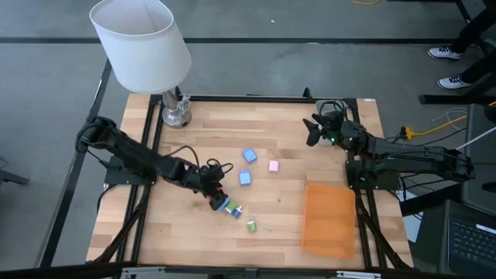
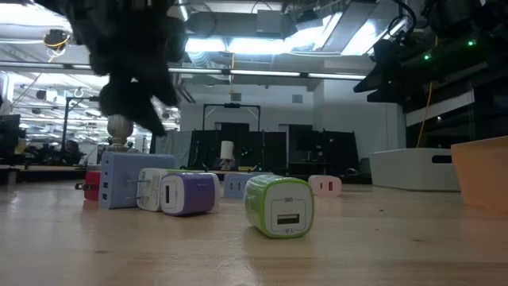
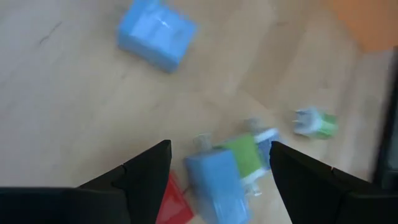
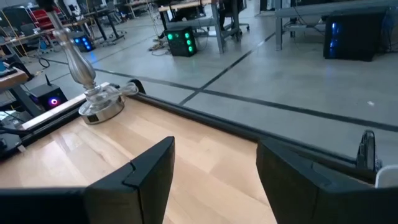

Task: Pick & Place Office items
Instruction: Put the bottom blue charger adapter into the orange bin

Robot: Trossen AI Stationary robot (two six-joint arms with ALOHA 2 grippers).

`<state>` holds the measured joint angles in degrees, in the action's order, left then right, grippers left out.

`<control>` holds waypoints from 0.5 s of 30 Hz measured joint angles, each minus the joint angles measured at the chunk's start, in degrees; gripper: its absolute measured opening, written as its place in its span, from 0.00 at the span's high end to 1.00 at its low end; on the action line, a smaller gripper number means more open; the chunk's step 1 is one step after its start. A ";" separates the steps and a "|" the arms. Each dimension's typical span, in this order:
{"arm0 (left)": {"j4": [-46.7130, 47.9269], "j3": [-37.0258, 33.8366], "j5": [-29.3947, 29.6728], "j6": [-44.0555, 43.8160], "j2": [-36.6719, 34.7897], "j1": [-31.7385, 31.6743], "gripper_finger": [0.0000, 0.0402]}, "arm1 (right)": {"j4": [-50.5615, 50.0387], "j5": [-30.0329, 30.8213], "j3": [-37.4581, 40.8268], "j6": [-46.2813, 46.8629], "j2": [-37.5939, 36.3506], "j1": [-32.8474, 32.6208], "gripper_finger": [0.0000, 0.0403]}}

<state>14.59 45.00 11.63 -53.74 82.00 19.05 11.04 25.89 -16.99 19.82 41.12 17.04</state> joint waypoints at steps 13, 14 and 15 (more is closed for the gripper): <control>10.03 14.19 3.94 -4.38 16.83 5.31 0.40 | 4.20 -4.85 0.00 0.52 0.00 0.02 0.44; 12.90 16.14 4.10 -4.60 18.03 5.22 0.40 | 4.23 -5.37 0.00 0.57 0.00 0.01 0.44; 15.83 17.65 4.35 -4.78 19.15 5.13 0.40 | 4.27 -6.08 0.00 0.59 0.00 0.02 0.44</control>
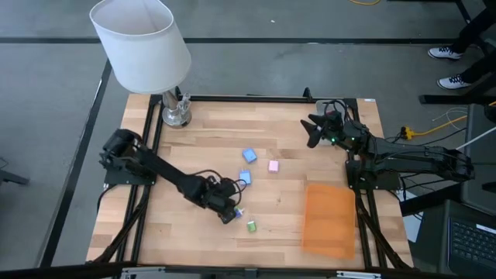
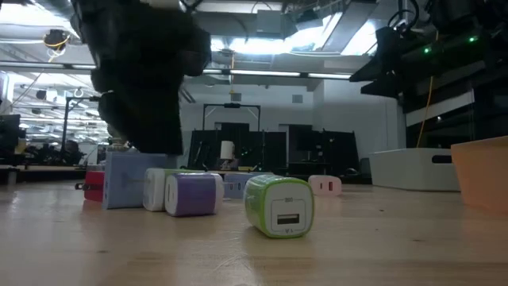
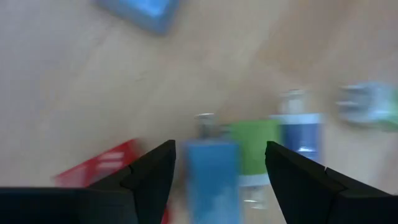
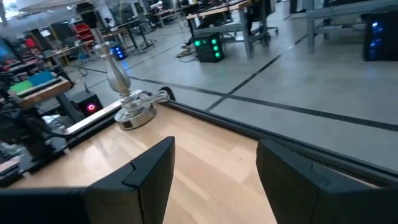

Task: Pick & Place Office items
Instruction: Put the bottom blue charger adapter into the orange bin

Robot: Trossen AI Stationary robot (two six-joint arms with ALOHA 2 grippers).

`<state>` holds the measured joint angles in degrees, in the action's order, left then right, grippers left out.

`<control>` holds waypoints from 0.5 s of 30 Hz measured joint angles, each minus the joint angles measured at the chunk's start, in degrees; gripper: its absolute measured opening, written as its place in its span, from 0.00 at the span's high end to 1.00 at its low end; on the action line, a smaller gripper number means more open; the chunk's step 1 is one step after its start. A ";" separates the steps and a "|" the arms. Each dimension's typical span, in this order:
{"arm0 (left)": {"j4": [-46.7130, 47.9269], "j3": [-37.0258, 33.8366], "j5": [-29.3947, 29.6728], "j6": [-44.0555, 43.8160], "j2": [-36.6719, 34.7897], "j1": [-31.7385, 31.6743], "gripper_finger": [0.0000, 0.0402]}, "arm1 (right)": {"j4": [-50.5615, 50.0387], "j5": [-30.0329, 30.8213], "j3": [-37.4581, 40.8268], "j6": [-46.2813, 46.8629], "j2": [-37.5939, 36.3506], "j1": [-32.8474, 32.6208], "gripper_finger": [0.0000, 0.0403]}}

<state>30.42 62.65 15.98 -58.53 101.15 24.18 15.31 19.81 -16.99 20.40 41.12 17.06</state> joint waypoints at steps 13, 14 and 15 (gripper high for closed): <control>8.62 3.67 -1.96 -5.20 4.12 0.90 0.40 | 0.17 -2.69 0.00 0.19 0.00 0.00 0.44; 8.59 3.67 -1.98 -5.24 4.12 0.91 0.40 | 0.15 -2.96 0.00 0.17 0.00 -0.01 0.44; 8.60 3.67 -1.97 -5.23 4.12 0.90 0.40 | 0.15 -2.97 0.00 0.17 0.00 -0.02 0.44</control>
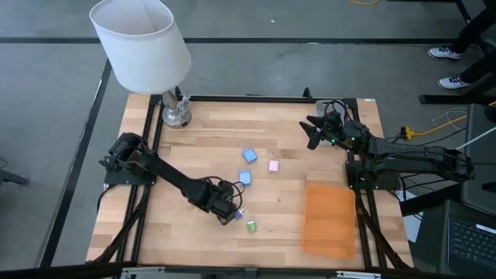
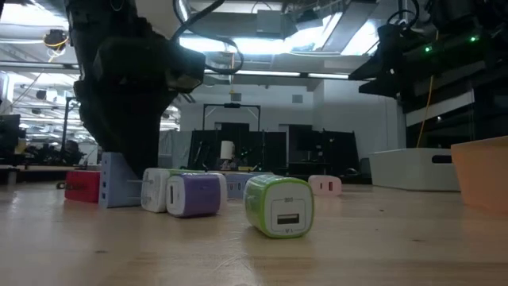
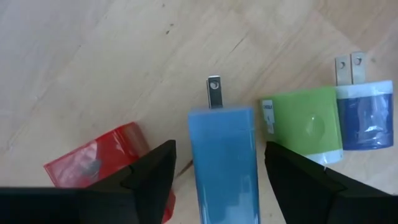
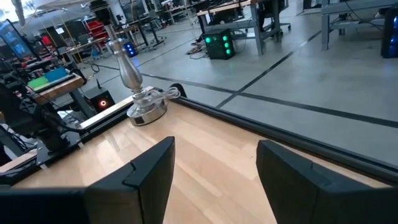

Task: Pick & Place Office items
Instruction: Put the bottom blue charger adapter into the orange bin

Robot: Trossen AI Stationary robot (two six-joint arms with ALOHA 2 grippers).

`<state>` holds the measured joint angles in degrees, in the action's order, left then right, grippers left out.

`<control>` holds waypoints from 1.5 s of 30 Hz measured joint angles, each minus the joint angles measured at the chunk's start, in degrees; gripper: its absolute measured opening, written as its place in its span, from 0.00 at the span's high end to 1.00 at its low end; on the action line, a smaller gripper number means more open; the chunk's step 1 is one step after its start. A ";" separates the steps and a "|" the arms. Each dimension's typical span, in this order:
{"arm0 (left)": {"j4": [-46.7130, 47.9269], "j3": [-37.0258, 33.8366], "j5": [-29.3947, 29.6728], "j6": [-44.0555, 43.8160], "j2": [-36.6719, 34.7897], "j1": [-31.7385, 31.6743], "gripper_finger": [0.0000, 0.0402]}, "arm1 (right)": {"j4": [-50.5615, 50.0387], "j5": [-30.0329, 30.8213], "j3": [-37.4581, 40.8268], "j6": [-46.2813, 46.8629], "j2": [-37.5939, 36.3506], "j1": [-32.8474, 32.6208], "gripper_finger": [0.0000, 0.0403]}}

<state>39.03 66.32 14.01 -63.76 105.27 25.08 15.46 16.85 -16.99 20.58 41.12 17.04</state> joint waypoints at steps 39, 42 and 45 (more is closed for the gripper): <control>-56.95 -0.04 -5.72 62.25 -4.56 -12.87 0.72 | 8.60 -1.24 0.00 -7.26 0.00 -3.93 0.44; -66.12 -0.04 -10.56 63.35 0.66 -14.76 0.72 | 8.59 -1.24 0.00 -6.45 0.00 -3.93 0.44; -76.04 0.22 -14.50 63.27 5.80 -16.15 0.72 | 8.59 -1.25 0.00 -6.47 0.00 -3.93 0.44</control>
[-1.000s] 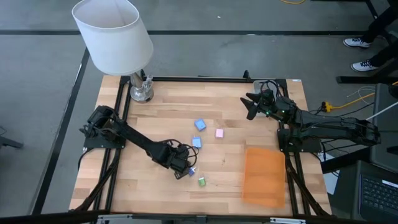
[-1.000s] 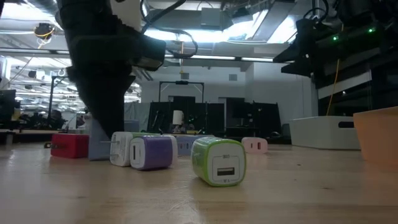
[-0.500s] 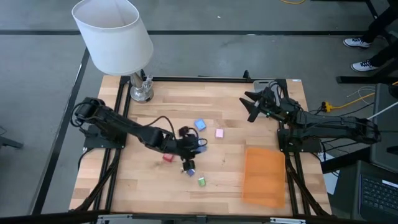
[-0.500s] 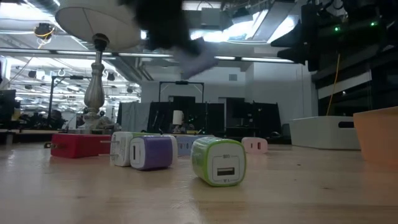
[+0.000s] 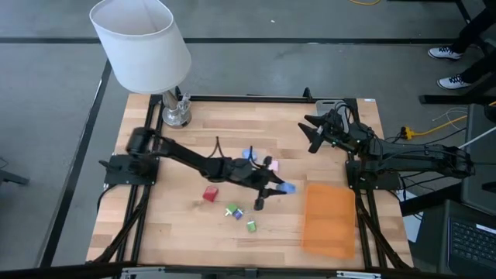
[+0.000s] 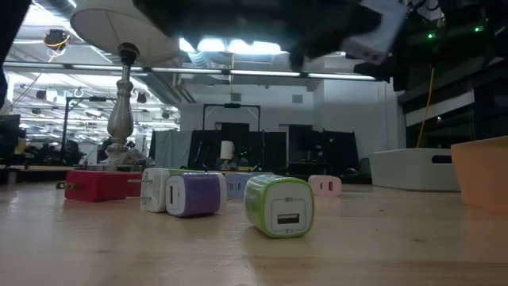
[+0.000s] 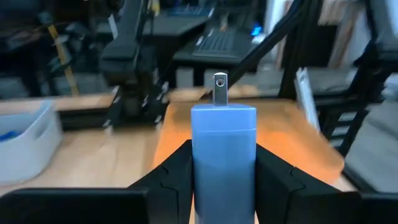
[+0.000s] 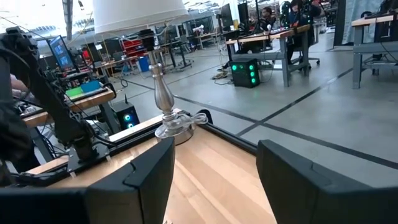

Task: Pick & Place Office items
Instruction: Put the bottom blue charger adapter into the orange bin

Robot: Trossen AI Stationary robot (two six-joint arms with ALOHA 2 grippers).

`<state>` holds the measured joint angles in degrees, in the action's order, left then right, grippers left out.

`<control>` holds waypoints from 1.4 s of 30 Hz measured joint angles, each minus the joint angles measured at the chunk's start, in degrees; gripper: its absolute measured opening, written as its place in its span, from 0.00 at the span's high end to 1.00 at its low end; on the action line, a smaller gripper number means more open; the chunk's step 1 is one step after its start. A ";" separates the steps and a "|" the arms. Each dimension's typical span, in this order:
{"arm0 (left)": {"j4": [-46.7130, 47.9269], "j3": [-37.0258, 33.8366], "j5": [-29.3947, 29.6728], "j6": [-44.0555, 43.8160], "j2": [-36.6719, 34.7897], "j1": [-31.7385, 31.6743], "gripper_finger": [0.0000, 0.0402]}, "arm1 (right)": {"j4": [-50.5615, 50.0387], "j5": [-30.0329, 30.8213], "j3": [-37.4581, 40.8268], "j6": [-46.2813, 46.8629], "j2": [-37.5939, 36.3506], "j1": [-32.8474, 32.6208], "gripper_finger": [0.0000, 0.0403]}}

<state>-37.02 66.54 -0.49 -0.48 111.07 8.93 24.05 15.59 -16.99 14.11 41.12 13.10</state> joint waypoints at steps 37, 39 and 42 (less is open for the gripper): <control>8.03 35.87 -14.49 4.14 26.24 -1.33 0.72 | -0.55 -0.21 0.00 -0.20 0.00 0.01 0.44; 8.08 35.87 -14.49 4.08 26.24 -1.33 0.69 | -0.55 -0.22 0.00 -0.17 0.00 0.02 0.44; 8.03 35.87 -14.49 2.95 26.24 -1.31 0.59 | -0.55 -0.22 0.00 -0.16 0.00 0.01 0.44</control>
<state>-28.99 102.41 -14.98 2.47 137.32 7.62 23.51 15.38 -16.99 13.95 41.12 13.11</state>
